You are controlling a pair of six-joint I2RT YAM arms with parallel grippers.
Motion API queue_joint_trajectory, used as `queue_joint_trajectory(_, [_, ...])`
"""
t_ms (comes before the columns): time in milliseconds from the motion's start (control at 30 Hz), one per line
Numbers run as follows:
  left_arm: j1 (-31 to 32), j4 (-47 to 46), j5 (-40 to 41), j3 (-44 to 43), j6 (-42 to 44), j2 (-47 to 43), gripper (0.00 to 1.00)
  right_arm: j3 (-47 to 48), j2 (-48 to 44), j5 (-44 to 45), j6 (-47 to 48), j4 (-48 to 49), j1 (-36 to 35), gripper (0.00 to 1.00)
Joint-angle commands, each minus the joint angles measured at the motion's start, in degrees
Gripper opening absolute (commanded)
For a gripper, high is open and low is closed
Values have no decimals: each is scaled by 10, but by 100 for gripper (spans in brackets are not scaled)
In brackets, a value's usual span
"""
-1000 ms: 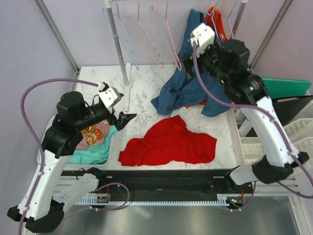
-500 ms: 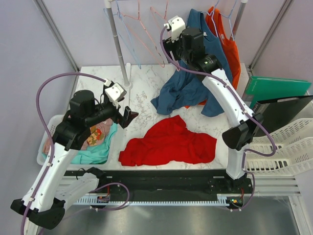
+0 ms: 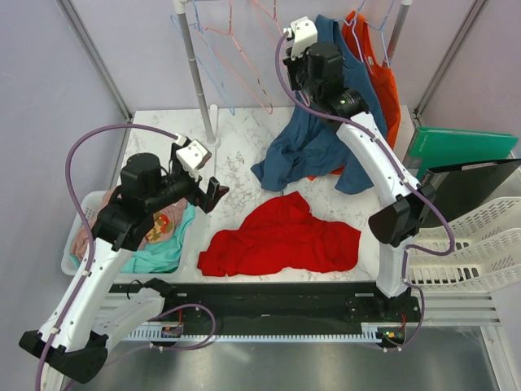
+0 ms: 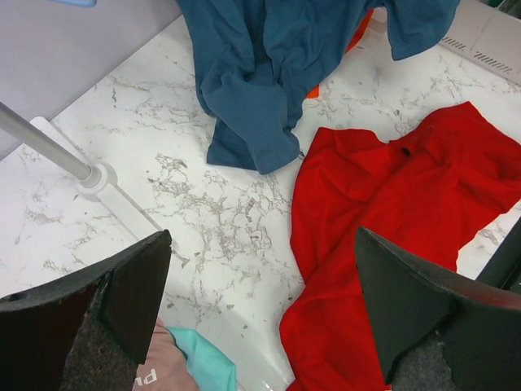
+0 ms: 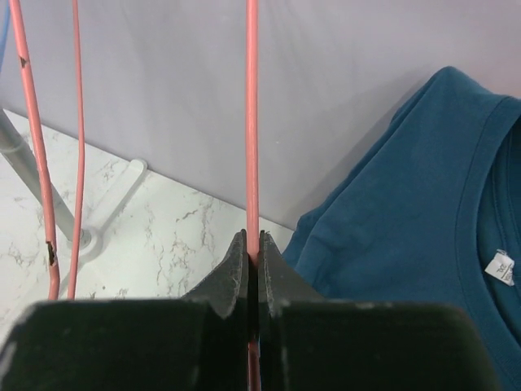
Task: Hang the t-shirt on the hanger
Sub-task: Pick up the hanger from the clothesline.
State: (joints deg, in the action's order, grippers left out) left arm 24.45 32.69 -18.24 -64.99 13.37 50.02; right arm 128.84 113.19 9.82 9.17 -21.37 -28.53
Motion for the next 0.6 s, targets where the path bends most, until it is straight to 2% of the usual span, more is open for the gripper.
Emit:
queue_joint_trajectory(0, [-3, -27, 13, 6, 16, -12, 99, 1, -55, -9, -27, 70, 8, 0])
queue_joint_trajectory(67, [-3, -27, 15, 7, 16, -14, 99, -3, -74, -12, -30, 71, 8, 0])
queue_joint_trajectory(233, [-3, -19, -10, 6, 31, -14, 99, -88, -160, -34, -24, 55, 8, 0])
queue_joint_trajectory(433, [-3, -10, -61, 12, 54, -7, 99, -265, -313, -58, -58, -28, 7, 0])
queue_joint_trajectory(567, [-3, -1, -124, 17, 77, -6, 99, -409, -421, -53, -35, -101, 8, 0])
